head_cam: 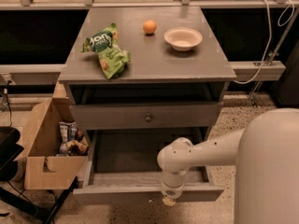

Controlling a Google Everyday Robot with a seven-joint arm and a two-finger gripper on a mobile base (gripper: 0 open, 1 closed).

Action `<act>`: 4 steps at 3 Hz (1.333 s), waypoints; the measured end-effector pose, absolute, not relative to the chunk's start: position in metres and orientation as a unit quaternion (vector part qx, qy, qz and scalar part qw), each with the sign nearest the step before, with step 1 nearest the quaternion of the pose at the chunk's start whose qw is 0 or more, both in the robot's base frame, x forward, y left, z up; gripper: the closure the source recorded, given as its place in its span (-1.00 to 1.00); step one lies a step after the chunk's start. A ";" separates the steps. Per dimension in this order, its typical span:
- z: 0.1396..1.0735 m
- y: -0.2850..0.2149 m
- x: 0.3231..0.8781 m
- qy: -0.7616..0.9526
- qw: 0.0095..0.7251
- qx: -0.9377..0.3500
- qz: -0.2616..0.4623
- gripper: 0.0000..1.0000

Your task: Open middle drawer

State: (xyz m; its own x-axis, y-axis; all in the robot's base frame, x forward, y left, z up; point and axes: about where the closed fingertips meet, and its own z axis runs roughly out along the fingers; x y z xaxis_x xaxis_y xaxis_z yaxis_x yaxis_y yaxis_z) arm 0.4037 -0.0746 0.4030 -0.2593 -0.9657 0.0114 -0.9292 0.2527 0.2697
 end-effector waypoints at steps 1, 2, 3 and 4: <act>0.403 -0.075 0.404 -0.787 0.087 0.602 -0.105 -0.44; 0.403 -0.075 0.404 -0.787 0.087 0.602 -0.105 -0.90; 0.403 -0.075 0.404 -0.787 0.087 0.602 -0.105 -1.00; 0.403 -0.075 0.403 -0.787 0.087 0.602 -0.105 -1.00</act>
Offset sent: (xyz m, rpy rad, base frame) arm 0.0000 0.0000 0.0000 0.0000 0.0001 0.0000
